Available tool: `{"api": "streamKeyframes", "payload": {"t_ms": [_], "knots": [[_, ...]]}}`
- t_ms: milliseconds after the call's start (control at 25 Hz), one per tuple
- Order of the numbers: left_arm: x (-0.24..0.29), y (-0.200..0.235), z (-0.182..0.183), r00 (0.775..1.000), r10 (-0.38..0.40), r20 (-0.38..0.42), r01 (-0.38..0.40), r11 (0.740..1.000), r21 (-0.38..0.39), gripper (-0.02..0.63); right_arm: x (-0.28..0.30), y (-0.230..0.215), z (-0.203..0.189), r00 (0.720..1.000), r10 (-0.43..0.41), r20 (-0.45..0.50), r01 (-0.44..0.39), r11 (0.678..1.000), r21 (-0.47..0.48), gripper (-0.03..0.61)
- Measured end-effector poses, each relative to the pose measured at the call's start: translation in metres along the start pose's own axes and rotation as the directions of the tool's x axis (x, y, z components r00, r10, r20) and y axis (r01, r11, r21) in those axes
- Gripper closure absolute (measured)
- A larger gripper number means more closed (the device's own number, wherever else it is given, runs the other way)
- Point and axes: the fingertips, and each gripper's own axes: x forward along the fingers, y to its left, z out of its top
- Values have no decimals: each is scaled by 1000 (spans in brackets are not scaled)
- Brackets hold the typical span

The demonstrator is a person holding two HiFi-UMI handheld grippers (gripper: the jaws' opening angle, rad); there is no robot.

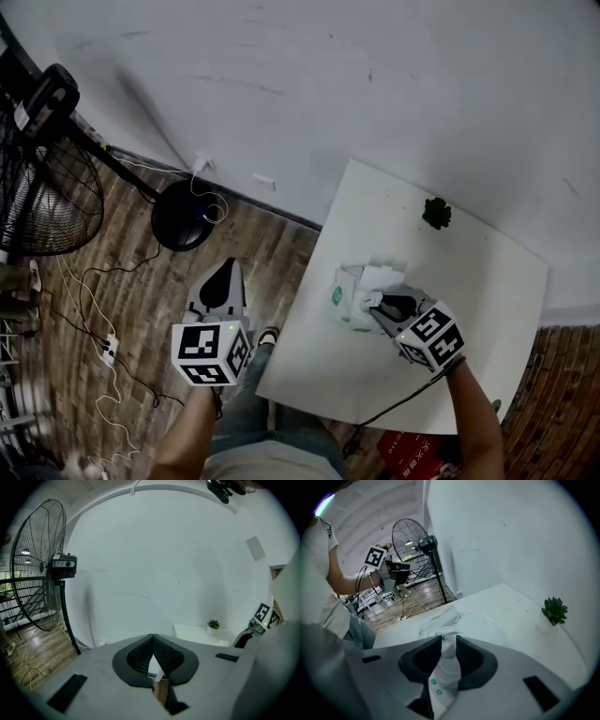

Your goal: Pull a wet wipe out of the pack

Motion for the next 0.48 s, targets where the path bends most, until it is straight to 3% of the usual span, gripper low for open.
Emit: {"api": "streamKeyframes", "payload": {"t_ms": [480], "knots": [[4, 4, 0, 1000, 10, -3, -10, 1000, -11, 611, 13, 4, 3, 996, 63, -65, -65, 998, -26, 499]]}}
